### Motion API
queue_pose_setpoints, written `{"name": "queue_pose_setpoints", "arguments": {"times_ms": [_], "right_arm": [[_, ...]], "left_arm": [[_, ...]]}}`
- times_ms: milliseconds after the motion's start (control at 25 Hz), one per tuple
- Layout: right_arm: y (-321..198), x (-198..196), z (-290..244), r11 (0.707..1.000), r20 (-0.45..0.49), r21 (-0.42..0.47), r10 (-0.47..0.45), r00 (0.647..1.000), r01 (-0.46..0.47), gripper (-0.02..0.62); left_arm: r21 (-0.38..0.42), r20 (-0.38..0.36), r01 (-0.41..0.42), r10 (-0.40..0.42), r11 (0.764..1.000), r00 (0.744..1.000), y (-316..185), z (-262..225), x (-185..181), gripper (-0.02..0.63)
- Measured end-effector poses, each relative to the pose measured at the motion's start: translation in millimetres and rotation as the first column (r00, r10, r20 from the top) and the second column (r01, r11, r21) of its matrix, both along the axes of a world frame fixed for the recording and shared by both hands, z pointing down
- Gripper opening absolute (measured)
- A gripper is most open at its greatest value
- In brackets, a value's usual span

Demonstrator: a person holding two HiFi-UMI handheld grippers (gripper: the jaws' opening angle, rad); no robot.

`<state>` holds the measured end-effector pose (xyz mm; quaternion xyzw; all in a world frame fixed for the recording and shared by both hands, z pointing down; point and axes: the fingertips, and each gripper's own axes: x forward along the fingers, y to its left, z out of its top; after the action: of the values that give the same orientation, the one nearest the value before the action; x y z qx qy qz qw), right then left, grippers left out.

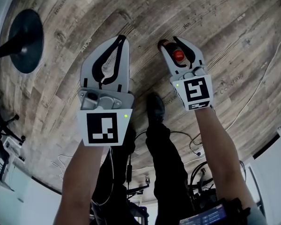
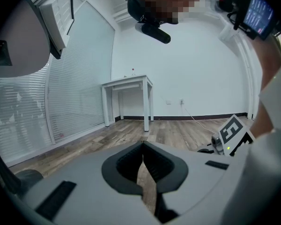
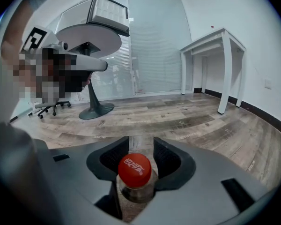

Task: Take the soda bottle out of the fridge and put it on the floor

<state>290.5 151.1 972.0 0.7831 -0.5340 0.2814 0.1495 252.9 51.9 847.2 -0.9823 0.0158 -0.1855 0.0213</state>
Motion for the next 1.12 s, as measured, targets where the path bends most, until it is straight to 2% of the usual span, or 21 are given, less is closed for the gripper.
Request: {"name": "queue_pose_setpoints", "arguments": {"times_ms": [120, 400, 520, 760, 1120], "right_arm": [[-1.7, -2.9, -0.6, 1.000, 0.005, -0.008, -0.021, 1.000, 0.021, 0.209], [-3.4, -10.8, -17.2, 0.999, -0.005, -0.001, -0.034, 0.999, 0.034, 0.210], [-5.8, -9.6, -28.6, 0.998, -0.042, 0.029, -0.046, 0.998, 0.047, 0.210], [-2.4, -7.9, -64.6, 0.999, -0.044, 0.047, 0.014, 0.999, -0.012, 0.206], [-11.1, 15.4, -155.4, 0.987, -0.142, 0.152, 0.082, 0.987, -0.060, 0.173]], "left_arm": [[-0.002, -0.013, 0.000, 0.000, 1.000, 1.000, 1.5, -6.0, 2.9, 0.017], [0.007, -0.022, -0.012, 0.012, 1.000, 1.000, 5.1, -23.3, 4.4, 0.017], [0.003, -0.027, -0.006, 0.006, 1.000, 1.000, 4.8, -31.0, 5.0, 0.017], [0.005, -0.054, 0.016, -0.016, 1.000, 0.998, 0.9, -58.9, 5.3, 0.017], [0.011, -0.115, 0.030, -0.029, 0.999, 0.993, -0.8, -122.8, 16.6, 0.017]]}}
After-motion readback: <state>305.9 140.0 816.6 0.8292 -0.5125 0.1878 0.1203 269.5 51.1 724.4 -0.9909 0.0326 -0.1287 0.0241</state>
